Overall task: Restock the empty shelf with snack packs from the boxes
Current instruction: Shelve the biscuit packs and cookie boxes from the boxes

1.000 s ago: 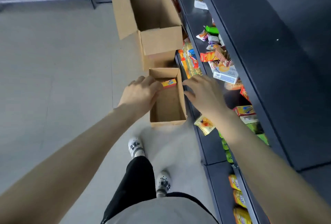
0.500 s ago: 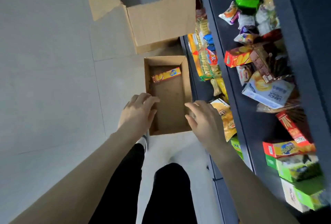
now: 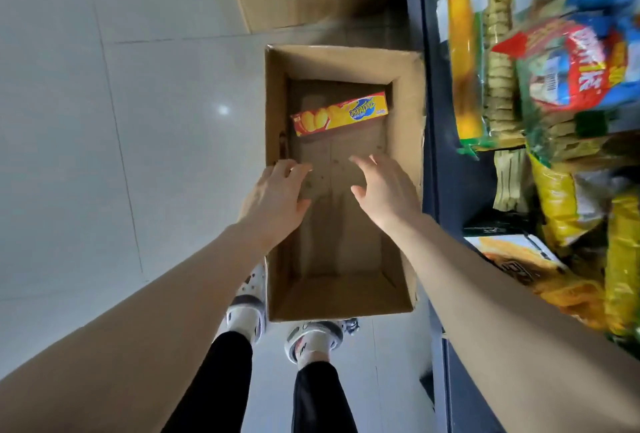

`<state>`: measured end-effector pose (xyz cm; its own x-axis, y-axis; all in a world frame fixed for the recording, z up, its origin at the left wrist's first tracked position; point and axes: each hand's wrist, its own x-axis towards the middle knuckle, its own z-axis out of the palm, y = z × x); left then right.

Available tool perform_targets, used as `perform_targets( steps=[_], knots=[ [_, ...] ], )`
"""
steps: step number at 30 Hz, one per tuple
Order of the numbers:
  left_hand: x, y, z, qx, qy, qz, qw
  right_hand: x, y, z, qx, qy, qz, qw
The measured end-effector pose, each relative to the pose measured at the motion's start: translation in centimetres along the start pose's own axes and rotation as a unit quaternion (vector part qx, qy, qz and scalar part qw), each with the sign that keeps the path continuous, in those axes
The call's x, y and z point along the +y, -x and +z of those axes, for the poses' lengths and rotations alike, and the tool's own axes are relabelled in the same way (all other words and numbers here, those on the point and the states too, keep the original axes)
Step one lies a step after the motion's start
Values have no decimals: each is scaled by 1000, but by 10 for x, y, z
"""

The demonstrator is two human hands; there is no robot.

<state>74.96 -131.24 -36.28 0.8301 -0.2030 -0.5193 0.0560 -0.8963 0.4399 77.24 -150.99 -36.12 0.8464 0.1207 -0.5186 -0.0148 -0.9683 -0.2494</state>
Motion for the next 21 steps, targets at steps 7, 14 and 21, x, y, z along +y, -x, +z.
perform_targets(
  steps=[7, 14, 21],
  knots=[
    [-28, -102, 84, 25, -67, 49, 996, 54, -99, 79, 54, 61, -37, 996],
    [-41, -195, 117, 89, -176, 74, 977, 95, -173, 109, 76, 78, 47, 993],
    [-49, -230, 120, 42, -244, 23, 968, 95, -176, 129, 117, 15, 54, 992]
  ],
)
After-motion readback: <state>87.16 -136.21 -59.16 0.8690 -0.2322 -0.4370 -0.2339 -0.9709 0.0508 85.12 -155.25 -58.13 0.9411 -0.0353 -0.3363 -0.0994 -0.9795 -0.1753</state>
